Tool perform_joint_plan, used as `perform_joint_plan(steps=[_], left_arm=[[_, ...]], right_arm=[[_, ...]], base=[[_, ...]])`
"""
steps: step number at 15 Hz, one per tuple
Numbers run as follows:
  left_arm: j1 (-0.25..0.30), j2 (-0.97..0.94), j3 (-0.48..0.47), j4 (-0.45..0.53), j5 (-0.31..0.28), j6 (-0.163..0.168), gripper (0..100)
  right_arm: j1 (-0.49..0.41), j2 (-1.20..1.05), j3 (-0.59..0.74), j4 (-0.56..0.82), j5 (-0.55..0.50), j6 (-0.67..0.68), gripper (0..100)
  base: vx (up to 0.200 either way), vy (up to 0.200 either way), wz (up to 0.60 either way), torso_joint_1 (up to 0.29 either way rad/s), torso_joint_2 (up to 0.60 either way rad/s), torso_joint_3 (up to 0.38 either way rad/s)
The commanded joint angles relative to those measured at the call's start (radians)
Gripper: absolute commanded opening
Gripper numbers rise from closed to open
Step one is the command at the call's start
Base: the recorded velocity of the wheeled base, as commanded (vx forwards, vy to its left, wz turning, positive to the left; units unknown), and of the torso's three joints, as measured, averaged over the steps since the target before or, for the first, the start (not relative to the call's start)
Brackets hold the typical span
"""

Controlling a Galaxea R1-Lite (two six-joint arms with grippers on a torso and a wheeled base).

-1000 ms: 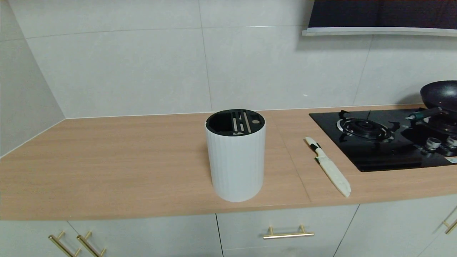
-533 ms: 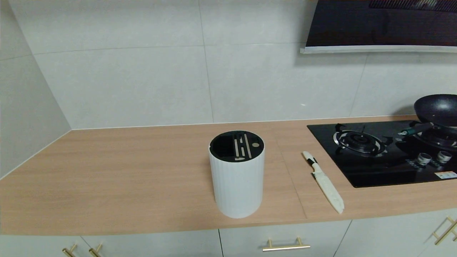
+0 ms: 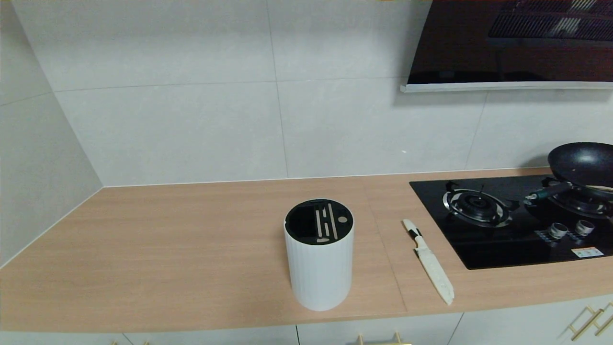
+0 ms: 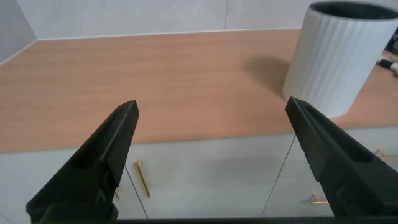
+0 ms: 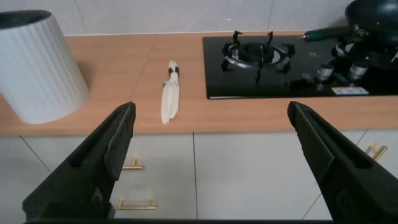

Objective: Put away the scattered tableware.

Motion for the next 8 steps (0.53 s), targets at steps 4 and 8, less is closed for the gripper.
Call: perform_joint_plan(steps=[4,8], left_arm=[[0.0,0.002,-0.001,0.0,0.0,0.0,100],[0.0,0.002,-0.001,0.0,0.0,0.0,100]], right_arm=[[-0.001,0.002,0.0,-0.001,-0.001,0.004,100],[0.001,0.002,0.0,0.002,-0.001,0.004,100]], base=[[0.0,0.0,0.0,0.052,-0.11,-0.059],[0.0,0.0,0.0,0.0,0.0,0.0]])
